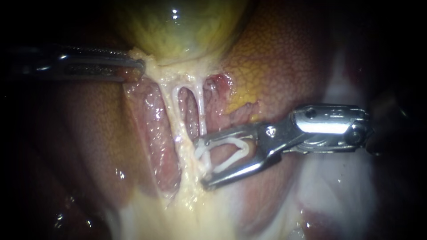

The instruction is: Clipping first clip left tube

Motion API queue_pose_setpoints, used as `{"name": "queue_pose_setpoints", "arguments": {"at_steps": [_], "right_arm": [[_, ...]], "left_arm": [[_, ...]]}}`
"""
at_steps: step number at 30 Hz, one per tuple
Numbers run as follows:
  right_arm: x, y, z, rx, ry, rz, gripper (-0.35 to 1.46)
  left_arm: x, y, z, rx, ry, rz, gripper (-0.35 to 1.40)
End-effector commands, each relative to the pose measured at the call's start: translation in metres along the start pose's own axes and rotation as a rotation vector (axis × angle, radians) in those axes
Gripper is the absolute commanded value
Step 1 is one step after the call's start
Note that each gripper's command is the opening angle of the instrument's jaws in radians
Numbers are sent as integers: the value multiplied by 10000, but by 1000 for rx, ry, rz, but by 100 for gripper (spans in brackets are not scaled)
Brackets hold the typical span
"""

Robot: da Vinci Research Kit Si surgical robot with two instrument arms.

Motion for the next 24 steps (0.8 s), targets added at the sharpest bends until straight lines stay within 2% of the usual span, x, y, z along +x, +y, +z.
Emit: {"name": "queue_pose_setpoints", "arguments": {"at_steps": [1,9,16,24], "right_arm": [[-2,1,0,0,-1,1,43],[-8,13,-4,-7,-1,14,43],[-23,26,4,-13,-3,22,43],[-32,45,4,-17,-4,33,44]], "left_arm": [[0,0,0,0,0,0,-35],[0,0,0,0,0,0,-35],[0,0,0,0,0,0,-35],[0,0,0,0,0,0,-35]]}}
